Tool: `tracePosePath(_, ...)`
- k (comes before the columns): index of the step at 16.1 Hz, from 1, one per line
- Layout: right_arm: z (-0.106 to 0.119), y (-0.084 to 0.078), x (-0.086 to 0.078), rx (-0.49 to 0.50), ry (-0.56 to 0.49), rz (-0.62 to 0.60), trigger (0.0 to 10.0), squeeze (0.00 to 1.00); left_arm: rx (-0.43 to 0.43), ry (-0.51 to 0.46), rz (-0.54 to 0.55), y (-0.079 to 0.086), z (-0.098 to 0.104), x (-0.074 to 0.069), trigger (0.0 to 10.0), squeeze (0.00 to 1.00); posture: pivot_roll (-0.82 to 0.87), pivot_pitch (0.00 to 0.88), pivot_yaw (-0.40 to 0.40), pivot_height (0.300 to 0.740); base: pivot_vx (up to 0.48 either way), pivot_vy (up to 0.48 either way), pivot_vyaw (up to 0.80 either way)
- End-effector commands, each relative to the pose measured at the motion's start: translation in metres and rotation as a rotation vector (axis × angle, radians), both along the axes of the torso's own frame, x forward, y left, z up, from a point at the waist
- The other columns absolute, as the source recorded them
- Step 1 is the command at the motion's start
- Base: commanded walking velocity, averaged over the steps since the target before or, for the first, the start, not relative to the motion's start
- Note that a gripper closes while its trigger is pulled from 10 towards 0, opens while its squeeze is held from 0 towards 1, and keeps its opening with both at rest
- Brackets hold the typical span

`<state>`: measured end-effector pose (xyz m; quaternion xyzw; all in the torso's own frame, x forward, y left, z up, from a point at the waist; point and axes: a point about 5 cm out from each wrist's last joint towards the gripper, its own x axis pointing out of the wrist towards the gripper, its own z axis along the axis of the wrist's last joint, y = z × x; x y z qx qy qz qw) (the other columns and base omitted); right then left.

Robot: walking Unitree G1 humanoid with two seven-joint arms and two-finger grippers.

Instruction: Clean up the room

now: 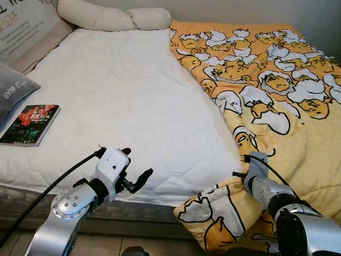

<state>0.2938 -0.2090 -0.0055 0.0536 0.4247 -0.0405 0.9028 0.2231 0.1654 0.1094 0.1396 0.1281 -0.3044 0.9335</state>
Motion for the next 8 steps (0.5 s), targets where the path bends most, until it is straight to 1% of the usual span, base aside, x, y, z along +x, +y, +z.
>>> tracePosePath(1, 0.0, 0.004, 0.0, 0.046, -0.008, 0.057, 0.0, 0.0, 0.004, -0.007, -0.004, 0.0, 0.001, 0.002, 10.0, 0.0, 0.25, 0.0, -0.004, 0.74, 0.0, 0.0, 0.0)
tracePosePath(2, 0.002, 0.009, 0.002, 0.086, -0.029, 0.137, 0.0, 0.0, 0.003, -0.008, -0.003, 0.0, 0.0, 0.002, 10.0, 0.0, 0.25, 0.0, -0.004, 0.74, 0.0, 0.0, 0.0)
tracePosePath(3, 0.005, 0.025, 0.001, 0.186, -0.063, 0.39, 0.0, 0.0, 0.0, -0.005, -0.003, 0.0, -0.001, 0.002, 10.0, 0.0, 0.23, 0.0, 0.001, 0.74, 0.0, 0.0, 0.0)
tracePosePath(4, 0.006, 0.033, -0.002, 0.236, -0.069, 0.553, 0.0, 0.0, -0.001, -0.001, -0.007, -0.001, -0.002, 0.001, 10.0, 0.0, 0.22, 0.0, 0.005, 0.74, 0.0, 0.0, 0.0)
tracePosePath(5, 0.007, 0.039, -0.006, 0.269, -0.065, 0.659, 0.0, 0.0, -0.001, 0.001, -0.009, -0.001, -0.003, 0.001, 10.0, 0.0, 0.22, 0.0, 0.005, 0.74, 0.0, 0.0, 0.0)
tracePosePath(6, 0.012, 0.048, -0.013, 0.325, -0.08, 0.883, 0.0, 0.0, -0.005, 0.006, -0.017, -0.003, -0.004, 0.001, 10.0, 0.0, 0.21, 0.0, 0.015, 0.74, 0.0, 0.0, 0.0)
tracePosePath(7, 0.023, 0.058, -0.02, 0.425, -0.102, 1.046, 0.0, 0.0, -0.008, 0.009, -0.027, -0.005, -0.006, 0.002, 10.0, 0.0, 0.2, 0.0, 0.018, 0.74, 0.0, 0.0, 0.0)
tracePosePath(8, 0.041, 0.069, -0.03, 0.564, -0.122, 1.183, 0.0, 0.0, -0.012, 0.009, -0.035, -0.008, -0.006, 0.004, 10.0, 0.0, 0.19, 0.0, 0.021, 0.74, 0.0, 0.0, 0.0)
